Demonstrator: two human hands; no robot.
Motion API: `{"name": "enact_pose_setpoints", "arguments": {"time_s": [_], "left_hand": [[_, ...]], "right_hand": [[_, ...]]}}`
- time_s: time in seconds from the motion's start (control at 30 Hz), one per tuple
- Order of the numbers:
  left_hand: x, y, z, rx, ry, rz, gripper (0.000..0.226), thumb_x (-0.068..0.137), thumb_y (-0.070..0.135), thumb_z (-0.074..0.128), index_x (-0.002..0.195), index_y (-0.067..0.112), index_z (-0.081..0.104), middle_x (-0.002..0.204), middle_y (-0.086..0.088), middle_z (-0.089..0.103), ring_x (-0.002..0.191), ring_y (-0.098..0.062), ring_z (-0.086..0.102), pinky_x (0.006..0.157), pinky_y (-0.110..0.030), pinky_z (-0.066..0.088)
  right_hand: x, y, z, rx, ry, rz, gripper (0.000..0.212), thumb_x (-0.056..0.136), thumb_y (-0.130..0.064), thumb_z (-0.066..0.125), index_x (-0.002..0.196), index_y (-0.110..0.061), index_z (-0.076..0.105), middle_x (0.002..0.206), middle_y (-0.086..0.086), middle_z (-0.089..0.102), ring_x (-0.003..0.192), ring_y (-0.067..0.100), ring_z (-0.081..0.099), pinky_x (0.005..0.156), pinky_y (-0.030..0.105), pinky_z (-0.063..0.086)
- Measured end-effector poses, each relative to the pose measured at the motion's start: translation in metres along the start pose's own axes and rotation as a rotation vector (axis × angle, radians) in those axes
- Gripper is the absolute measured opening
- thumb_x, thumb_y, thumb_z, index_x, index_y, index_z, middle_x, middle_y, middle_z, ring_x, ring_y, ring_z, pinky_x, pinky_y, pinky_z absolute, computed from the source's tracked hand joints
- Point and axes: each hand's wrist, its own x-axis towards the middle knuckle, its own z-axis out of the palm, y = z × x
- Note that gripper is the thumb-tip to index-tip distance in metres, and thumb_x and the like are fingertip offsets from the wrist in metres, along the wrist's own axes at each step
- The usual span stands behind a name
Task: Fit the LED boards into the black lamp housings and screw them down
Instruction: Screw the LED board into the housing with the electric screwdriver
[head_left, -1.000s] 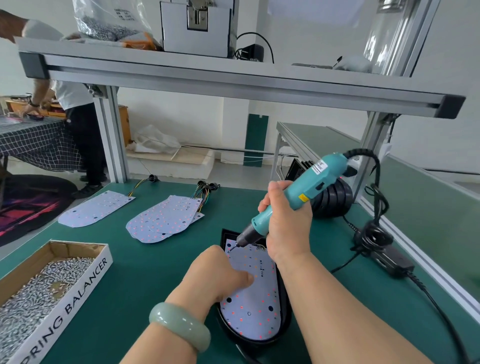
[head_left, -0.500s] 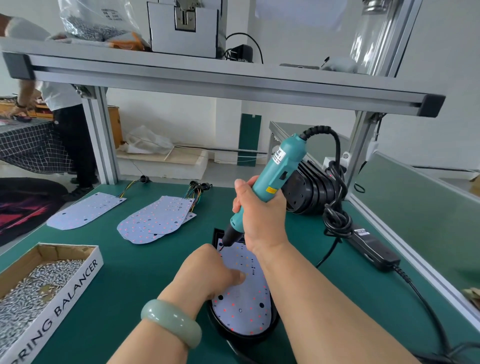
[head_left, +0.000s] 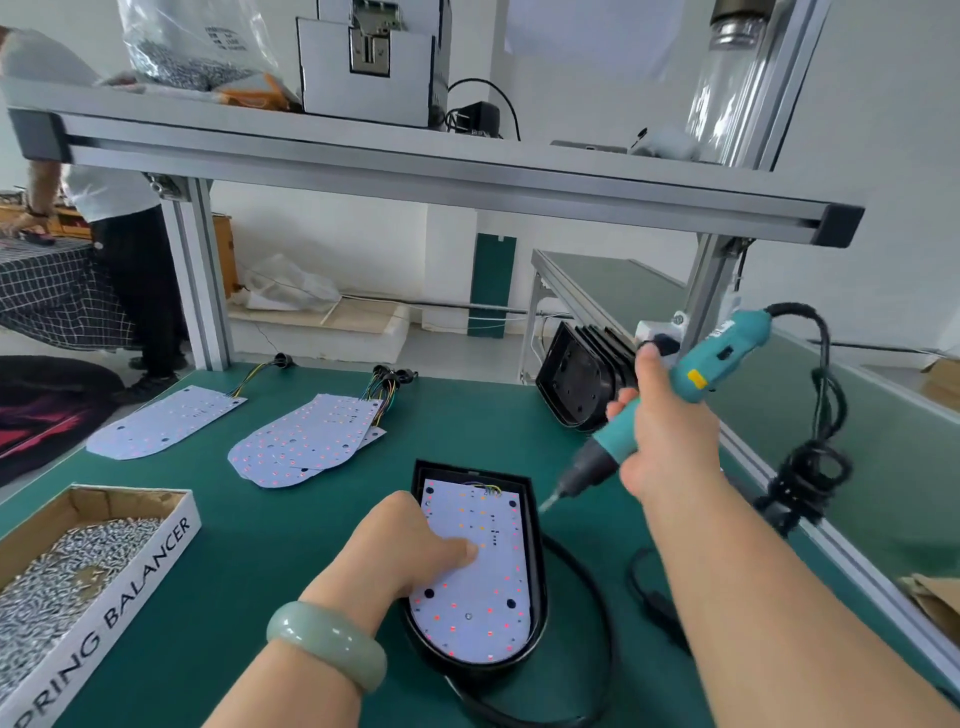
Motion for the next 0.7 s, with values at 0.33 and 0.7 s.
{"name": "enact_pose_setpoints", "arguments": {"time_s": [0.33,0.7], "left_hand": [[-0.003,-0.003,0.000,-0.098,-0.020,-0.011,0.039,0.073,0.034,0.077,0.080,0.012,0.046,0.076,-0.001,0.057,0.065,-0.018,0.051,0.057,-0.025,0.039],[-0.002,-0.009,0.001,-0.113,-0.001,-0.029,0.039,0.071,0.035,0.078,0.084,0.009,0.053,0.080,-0.006,0.061,0.068,-0.023,0.054,0.064,-0.029,0.044]], "right_hand": [[0.032,0.009,-0.075,-1.736,-0.205,0.054,0.039,0.090,-0.029,0.063,0.119,-0.006,0.052,0.112,0.012,0.062,0.101,0.029,0.062,0.083,0.033,0.049],[-0.025,0.067,-0.067,-1.870,-0.360,-0.558,0.035,0.089,-0.053,0.052,0.103,-0.022,0.058,0.108,0.000,0.053,0.107,0.023,0.053,0.079,0.032,0.043]]}}
